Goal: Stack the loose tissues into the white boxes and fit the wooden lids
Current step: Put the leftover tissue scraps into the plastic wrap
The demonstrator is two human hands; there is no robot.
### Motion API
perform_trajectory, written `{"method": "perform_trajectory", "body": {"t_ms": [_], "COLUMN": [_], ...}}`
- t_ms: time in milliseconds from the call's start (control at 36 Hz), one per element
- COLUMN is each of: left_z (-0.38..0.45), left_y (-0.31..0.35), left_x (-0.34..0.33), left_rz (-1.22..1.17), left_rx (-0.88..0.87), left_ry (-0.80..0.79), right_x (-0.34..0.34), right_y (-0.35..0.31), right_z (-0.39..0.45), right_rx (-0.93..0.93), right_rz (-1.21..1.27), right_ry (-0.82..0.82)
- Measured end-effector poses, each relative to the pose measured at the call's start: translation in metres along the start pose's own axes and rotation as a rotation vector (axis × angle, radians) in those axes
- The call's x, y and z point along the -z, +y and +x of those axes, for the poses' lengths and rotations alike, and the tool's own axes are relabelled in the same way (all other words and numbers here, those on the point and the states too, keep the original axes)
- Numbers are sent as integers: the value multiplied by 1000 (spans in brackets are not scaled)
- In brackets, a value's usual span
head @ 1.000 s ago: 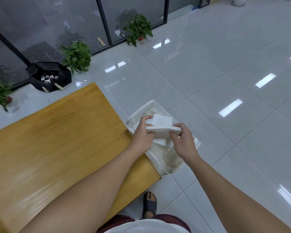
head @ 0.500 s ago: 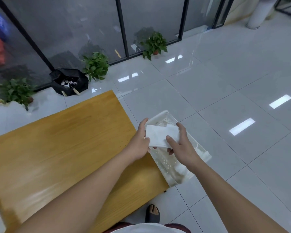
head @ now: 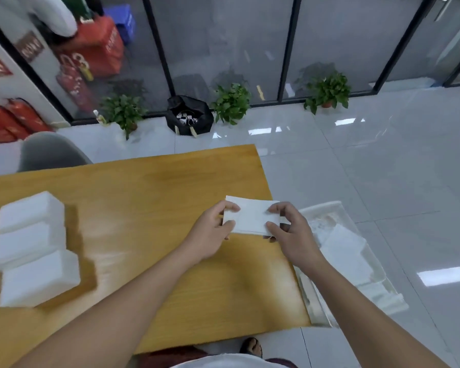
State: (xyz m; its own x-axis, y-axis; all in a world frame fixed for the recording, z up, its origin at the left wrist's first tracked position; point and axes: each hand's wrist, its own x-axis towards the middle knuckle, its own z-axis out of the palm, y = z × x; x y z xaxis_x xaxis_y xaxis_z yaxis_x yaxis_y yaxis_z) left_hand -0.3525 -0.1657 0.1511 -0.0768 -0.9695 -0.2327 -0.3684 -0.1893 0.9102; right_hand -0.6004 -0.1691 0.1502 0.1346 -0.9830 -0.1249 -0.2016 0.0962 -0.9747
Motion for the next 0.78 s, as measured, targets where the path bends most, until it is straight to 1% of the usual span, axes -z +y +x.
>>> {"method": "perform_trajectory", "body": {"t_ms": [139, 222, 278, 389, 472, 583, 778], "left_z": [-33, -61, -75, -110, -133, -156, -173], "left_y": [-30, -51, -61, -93, -120, -160, -225], "left_x": [75, 125, 150, 218, 271, 342, 443], "left_rz": [-65, -129, -161, -201, -184, -167, -211], "left_rx": [47, 60, 67, 101, 139, 180, 231], "left_ry": [114, 210, 261, 347, 398, 437, 479], "right_x": [-76, -134, -165, -249, -315, -400, -527], "right_y": [-19, -34, -43, -65, -80, -93, -94], "right_z": [23, 33, 37, 42, 45, 50, 62], "right_rx": [40, 62, 79, 99, 113, 112, 23], "right_rz": [-28, -42, -58, -71, -113, -146, -208], "right_ry": [-146, -251, -289, -374, -430, -454, -462]}}
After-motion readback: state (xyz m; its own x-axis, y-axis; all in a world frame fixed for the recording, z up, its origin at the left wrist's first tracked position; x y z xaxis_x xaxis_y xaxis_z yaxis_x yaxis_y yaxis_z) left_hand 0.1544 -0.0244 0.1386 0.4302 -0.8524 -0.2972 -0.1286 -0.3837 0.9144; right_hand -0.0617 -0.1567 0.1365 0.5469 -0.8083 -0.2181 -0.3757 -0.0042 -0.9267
